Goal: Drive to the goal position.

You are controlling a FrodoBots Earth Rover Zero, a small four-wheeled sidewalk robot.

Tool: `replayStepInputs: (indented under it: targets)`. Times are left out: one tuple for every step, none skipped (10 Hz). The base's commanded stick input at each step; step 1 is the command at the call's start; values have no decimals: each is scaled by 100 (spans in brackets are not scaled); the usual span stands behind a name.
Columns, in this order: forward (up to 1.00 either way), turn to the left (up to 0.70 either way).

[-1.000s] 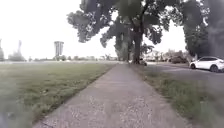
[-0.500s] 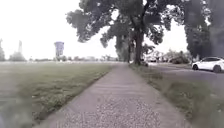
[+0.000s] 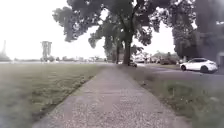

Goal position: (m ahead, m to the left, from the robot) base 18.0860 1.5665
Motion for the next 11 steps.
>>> replayStepInputs:
  targets:
    - [70,0]
    - [70,0]
    - [70,0]
    - [70,0]
    - [70,0]
    - [70,0]
    - [70,0]
    - [70,0]
    - [70,0]
    - [70,0]
    - [70,3]
